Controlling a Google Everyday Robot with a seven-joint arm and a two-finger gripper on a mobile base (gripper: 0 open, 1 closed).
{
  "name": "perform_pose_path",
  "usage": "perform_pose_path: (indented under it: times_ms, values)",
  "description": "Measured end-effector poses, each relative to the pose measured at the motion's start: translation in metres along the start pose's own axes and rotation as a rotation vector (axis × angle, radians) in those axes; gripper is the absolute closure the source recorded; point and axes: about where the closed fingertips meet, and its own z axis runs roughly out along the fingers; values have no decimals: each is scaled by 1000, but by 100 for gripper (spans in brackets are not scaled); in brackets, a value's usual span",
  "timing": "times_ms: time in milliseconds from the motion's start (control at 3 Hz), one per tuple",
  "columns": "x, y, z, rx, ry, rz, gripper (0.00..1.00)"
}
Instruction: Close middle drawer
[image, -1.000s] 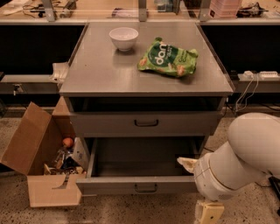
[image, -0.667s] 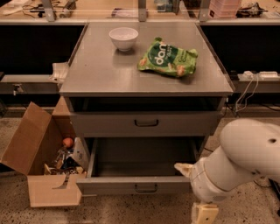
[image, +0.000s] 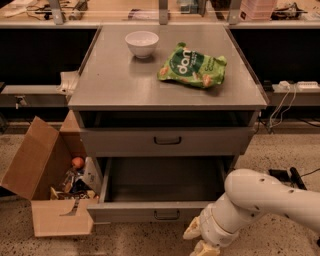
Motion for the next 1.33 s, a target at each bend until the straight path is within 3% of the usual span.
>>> perform_pose_path:
  times_ms: [333,667,1333]
  values:
    - [38,-9,57,-26,-54,34,70]
    - [50,3,99,-98,-107,71,94]
    - [61,-10,106,-72,-102,72,100]
